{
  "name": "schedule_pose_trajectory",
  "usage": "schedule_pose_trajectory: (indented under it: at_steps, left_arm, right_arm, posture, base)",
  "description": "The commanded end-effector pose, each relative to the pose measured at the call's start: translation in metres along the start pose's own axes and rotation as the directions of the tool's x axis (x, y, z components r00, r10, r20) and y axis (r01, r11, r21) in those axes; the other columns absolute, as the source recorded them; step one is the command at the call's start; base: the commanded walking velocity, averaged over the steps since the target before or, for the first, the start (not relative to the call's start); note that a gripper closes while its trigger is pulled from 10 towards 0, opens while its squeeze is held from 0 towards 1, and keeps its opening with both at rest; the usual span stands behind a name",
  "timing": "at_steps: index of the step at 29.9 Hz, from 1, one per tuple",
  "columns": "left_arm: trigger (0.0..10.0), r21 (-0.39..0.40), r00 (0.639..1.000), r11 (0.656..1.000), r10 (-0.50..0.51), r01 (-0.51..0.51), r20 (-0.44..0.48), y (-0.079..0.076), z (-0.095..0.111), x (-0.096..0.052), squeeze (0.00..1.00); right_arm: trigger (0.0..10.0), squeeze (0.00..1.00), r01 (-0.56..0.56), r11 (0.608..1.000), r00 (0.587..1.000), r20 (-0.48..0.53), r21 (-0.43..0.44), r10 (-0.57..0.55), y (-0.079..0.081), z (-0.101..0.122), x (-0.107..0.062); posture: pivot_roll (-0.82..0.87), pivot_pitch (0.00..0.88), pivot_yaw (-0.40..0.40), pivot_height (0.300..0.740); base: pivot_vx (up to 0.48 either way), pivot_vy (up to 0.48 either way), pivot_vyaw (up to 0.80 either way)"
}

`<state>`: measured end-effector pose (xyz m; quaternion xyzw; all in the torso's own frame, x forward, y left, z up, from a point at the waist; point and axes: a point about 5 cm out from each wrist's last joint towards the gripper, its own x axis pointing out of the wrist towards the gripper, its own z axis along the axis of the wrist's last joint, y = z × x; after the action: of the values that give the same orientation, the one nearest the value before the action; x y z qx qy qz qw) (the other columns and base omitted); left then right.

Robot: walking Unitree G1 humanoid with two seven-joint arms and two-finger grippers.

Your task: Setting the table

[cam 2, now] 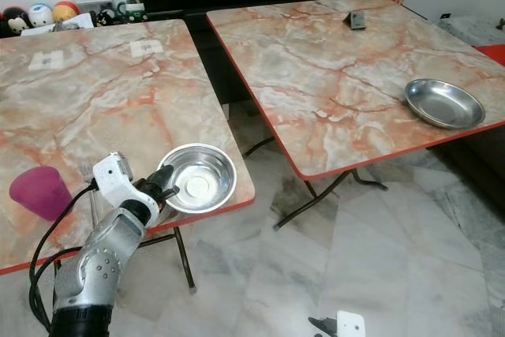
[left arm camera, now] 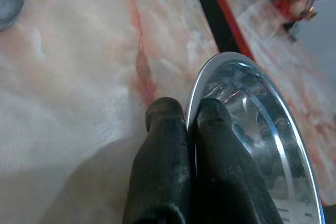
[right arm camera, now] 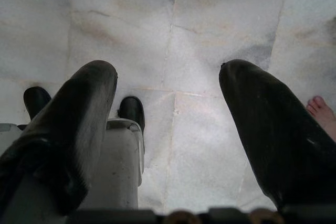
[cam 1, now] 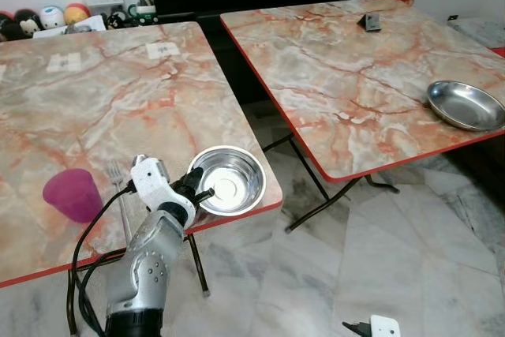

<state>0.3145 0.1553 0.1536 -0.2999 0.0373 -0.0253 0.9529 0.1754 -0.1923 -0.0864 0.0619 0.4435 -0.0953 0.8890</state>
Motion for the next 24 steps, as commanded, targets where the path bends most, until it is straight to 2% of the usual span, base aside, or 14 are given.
schedule_pose_trajectory:
  at_steps: [1,4,11,24]
  left_arm:
    - [10.0,-0.012,0.998,1.0,-0.026,0.026,0.059,-0.004,0.011,-0.005,0.0]
    - [10.0,-0.06,0.996,0.998,-0.025,0.03,0.086,-0.004,0.012,-0.012,0.0]
    - [10.0,-0.137,0.988,0.99,-0.002,0.023,0.154,-0.004,0.016,-0.015,0.0]
    - [10.0,-0.094,0.986,0.996,0.009,0.007,0.167,-0.004,0.021,-0.015,0.0]
  right_arm:
    - [10.0,0.0,0.016,1.0,1.0,-0.022,-0.003,-0.016,-0.005,-0.006,-0.001]
    - [10.0,0.0,0.014,1.0,1.0,-0.021,-0.007,-0.014,-0.005,-0.005,-0.001]
    - [10.0,0.0,0.011,1.0,1.0,-0.017,-0.006,-0.011,-0.003,-0.003,-0.001]
    - [10.0,0.0,0.01,1.0,1.0,-0.012,-0.03,-0.011,-0.002,-0.005,-0.001]
  posture:
    - [0.13,0.115,-0.062,0.74]
    - [0.13,0.116,-0.062,0.74]
    - [0.12,0.105,-0.057,0.74]
    - [0.12,0.083,-0.047,0.74]
  base:
    - [0.0,0.0,0.0]
    - [0.0,0.0,0.0]
    - [0.0,0.0,0.0]
    - [0.0,0.0,0.0]
